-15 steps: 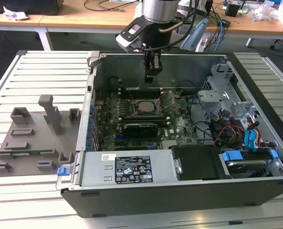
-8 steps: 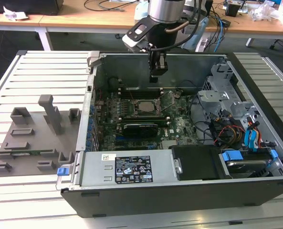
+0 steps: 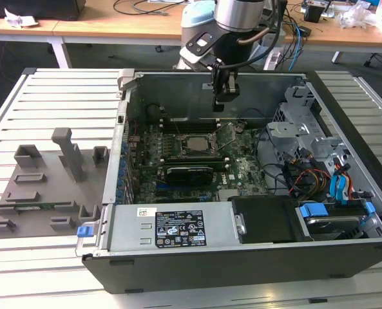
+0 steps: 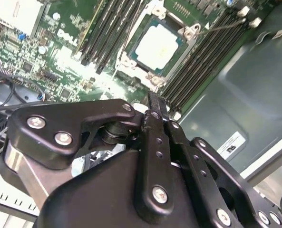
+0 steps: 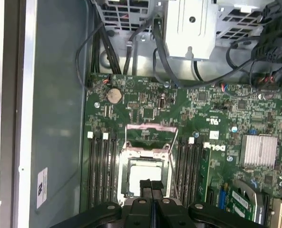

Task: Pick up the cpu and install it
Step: 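Close the cpu cover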

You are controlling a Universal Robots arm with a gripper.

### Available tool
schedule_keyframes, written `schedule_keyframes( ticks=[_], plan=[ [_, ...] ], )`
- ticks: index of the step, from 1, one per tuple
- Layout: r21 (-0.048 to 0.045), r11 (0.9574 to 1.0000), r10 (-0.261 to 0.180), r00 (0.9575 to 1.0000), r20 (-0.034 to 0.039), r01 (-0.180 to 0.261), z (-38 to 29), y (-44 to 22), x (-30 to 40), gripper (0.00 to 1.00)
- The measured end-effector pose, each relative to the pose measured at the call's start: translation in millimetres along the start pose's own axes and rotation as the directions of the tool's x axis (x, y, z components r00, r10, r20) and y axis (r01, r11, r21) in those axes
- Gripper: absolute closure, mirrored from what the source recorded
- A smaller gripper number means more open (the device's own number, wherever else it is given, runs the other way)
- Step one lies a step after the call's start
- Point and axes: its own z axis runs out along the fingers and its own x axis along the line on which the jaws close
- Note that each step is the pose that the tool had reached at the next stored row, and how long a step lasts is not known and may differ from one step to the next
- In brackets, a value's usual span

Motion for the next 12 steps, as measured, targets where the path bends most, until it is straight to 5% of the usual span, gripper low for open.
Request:
schedule_keyframes(
  ticks=[6, 7, 9, 12],
  plan=[
    [0.0002, 1.0000, 0.000, 1.0000, 0.0043, 0.000, -0.6, 18.3, -1.1, 0.89],
    [0.0004, 1.0000, 0.000, 1.0000, 0.0083, 0.000, -1.3, 34.5, -2.2, 0.89],
    [0.0008, 1.0000, 0.001, 0.9999, 0.0127, -0.001, -1.6, 54.4, -3.3, 0.89],
    [0.0012, 1.0000, 0.001, 0.9999, 0.0134, -0.001, 1.5, 59.8, -3.5, 0.89]
  ],
)
